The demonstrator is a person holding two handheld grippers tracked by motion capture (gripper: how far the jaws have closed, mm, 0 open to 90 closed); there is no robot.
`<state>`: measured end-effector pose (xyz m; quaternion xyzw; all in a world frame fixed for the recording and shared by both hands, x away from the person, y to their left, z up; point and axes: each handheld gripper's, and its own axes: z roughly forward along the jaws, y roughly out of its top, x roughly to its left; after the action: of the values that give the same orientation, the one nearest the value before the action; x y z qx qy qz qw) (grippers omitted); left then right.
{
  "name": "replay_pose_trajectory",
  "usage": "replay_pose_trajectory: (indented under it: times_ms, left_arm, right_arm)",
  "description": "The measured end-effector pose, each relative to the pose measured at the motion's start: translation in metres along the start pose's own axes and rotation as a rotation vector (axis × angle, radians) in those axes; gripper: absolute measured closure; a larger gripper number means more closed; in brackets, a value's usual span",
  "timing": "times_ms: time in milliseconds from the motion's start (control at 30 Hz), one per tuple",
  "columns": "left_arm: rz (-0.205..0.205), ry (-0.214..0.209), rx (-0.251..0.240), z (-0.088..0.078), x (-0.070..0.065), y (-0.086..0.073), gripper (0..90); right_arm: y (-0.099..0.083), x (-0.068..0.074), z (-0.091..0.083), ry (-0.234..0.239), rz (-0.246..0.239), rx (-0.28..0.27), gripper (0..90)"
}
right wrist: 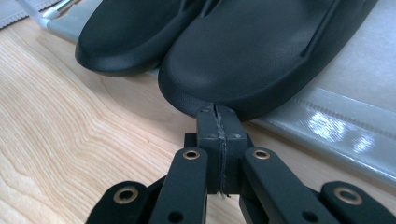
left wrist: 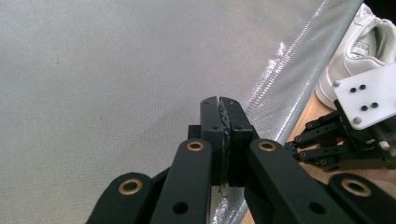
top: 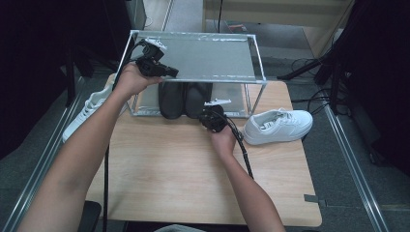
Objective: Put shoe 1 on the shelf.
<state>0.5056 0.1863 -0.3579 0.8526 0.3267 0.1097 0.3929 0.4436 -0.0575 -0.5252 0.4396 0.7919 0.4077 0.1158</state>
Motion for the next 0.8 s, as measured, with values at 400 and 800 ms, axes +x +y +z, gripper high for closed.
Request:
replay_pose_trajectory:
  times_ms: [400, 800]
  left_arm:
    - [-0.037, 0.006, -0.021, -0.001, 0.005, -0.001, 78.2]
    - [-0.056, -0.007, -0.015, -0.023, -0.001, 0.010, 53.2]
  right_arm:
    - [-0.012, 0.006, -0.027, 0.078, -0.027, -0.015, 85.4]
    - [-0.015, 0.002, -0.080, 0.151, -0.070, -0.045, 68.0]
